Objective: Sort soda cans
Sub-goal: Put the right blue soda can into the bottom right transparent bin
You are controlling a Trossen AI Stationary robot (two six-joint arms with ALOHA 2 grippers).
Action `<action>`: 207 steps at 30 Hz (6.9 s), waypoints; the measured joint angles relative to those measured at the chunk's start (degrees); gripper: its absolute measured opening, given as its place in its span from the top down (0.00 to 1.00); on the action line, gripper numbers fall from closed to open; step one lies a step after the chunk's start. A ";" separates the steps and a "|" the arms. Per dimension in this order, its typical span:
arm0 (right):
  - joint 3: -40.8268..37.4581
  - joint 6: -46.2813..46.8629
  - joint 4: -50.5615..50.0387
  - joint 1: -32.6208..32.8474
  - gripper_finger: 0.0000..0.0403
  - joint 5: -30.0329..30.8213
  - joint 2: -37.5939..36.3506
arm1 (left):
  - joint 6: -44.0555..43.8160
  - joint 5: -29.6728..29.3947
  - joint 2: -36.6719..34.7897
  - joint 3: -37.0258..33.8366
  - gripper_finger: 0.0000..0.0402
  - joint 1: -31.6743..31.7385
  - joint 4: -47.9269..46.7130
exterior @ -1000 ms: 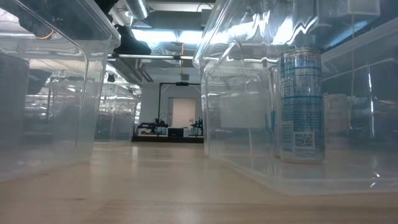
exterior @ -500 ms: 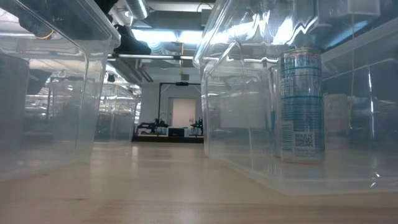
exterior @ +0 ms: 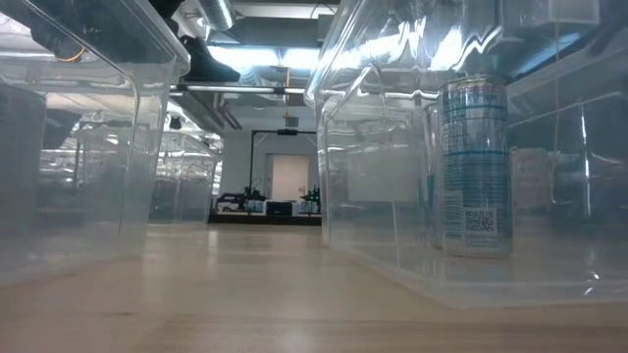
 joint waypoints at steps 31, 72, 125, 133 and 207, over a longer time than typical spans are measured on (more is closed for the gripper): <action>-8.84 -7.73 7.27 0.01 0.22 -2.61 -0.02 | 0.17 0.00 0.00 0.00 0.24 -0.01 0.21; 17.15 -14.98 -13.74 0.03 0.48 22.54 -0.26 | 0.24 0.00 0.00 0.00 0.24 -0.02 0.86; 18.24 -44.59 -12.27 -18.90 0.48 84.17 -1.66 | 1.79 4.31 0.20 0.01 0.24 0.74 6.26; 19.18 -63.98 0.08 -21.94 0.48 88.36 -1.66 | 1.23 7.49 2.03 1.60 0.24 2.05 7.43; 19.24 -103.69 31.94 -22.25 0.31 82.23 -1.06 | 14.26 -4.86 34.06 36.26 0.45 2.60 -6.77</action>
